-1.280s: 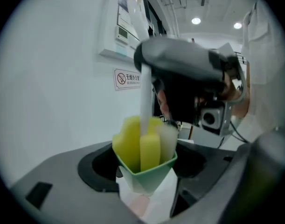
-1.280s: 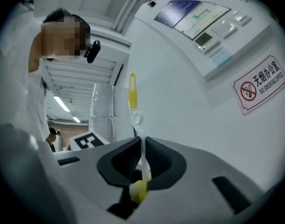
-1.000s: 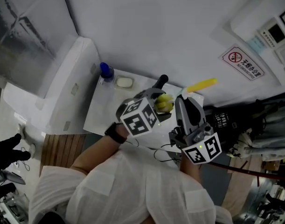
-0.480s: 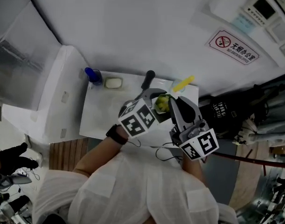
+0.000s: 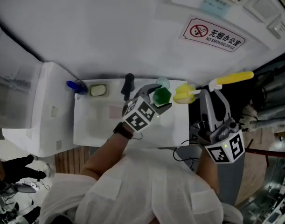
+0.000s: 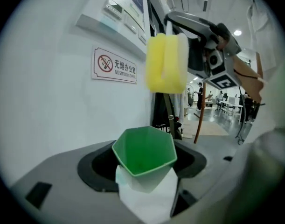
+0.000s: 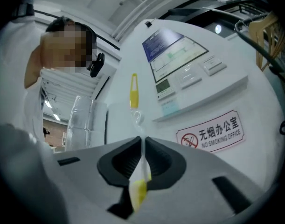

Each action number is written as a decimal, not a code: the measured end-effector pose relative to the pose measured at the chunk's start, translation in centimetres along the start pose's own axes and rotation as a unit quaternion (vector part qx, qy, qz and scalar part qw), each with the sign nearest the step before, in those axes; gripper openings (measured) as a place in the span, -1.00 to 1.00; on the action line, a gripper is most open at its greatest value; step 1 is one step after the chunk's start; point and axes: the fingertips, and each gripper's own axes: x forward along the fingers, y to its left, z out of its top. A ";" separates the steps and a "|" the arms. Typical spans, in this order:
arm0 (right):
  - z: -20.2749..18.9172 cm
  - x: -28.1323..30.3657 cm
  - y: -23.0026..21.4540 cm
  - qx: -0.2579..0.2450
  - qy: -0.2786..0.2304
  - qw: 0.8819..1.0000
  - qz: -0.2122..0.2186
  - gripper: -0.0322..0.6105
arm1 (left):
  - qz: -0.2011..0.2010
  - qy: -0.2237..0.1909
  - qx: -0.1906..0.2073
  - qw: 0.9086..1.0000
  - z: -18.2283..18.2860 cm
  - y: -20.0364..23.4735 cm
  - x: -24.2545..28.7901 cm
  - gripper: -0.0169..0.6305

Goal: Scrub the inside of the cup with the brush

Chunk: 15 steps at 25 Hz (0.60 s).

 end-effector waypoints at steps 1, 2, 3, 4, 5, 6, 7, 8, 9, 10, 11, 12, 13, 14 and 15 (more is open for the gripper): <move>0.4 -0.6 -1.1 -0.001 -0.004 1.000 -0.010 -0.81 | 0.007 -0.006 -0.007 1.000 0.1 0.5 0.6 0.01; 0.6 -1.2 -2.2 -0.001 -0.006 1.000 -0.020 -0.81 | 0.014 -0.012 -0.012 1.000 0.3 1.1 1.2 0.01; 0.6 -1.8 -3.2 0.000 -0.005 1.000 -0.030 -0.81 | 0.021 -0.019 -0.015 0.999 0.5 1.6 1.9 0.01; 0.4 -2.5 -4.3 0.004 -0.004 0.999 -0.040 -0.81 | 0.029 -0.025 -0.015 0.999 0.8 2.2 2.5 0.01; 0.1 -3.0 -5.3 0.010 -0.001 0.999 -0.049 -0.81 | 0.038 -0.032 -0.014 0.999 1.0 2.9 3.2 0.01; -0.3 -3.6 -6.1 0.016 0.003 0.998 -0.056 -0.81 | 0.047 -0.040 -0.013 0.998 1.2 3.5 3.8 0.01; -0.8 -4.1 -6.9 0.021 0.008 0.998 -0.062 -0.81 | 0.055 -0.047 -0.012 0.997 1.3 4.1 4.5 0.02; -1.3 -4.5 -7.6 0.024 0.014 0.997 -0.067 -0.81 | 0.062 -0.053 -0.012 0.997 1.3 4.7 5.1 0.02; -1.9 -4.9 -8.2 0.027 0.019 0.997 -0.072 -0.81 | 0.068 -0.057 -0.011 0.996 1.1 5.2 5.8 0.02; -2.4 -5.3 -8.8 0.031 0.025 0.996 -0.076 -0.81 | 0.073 -0.057 -0.010 0.996 0.9 5.6 6.6 0.02; -2.8 -5.6 -9.3 0.035 0.030 0.996 -0.079 -0.81 | 0.076 -0.054 -0.008 0.996 0.5 6.0 7.2 0.02; -3.3 -5.9 -9.8 0.039 0.034 0.995 -0.083 -0.81 | 0.077 -0.049 -0.006 0.996 0.0 6.2 7.9 0.02; -3.6 -6.1 -10.3 0.043 0.038 0.995 -0.086 -0.81 | 0.077 -0.044 -0.006 0.996 -0.6 6.3 8.6 0.02; -4.0 -6.3 -10.7 0.046 0.042 0.994 -0.088 -0.81 | 0.077 -0.037 -0.007 0.996 -1.2 6.4 9.3 0.02; -4.3 -6.5 -11.0 0.048 0.046 0.994 -0.090 -0.81 | 0.077 -0.030 -0.008 0.997 -1.8 6.5 9.9 0.02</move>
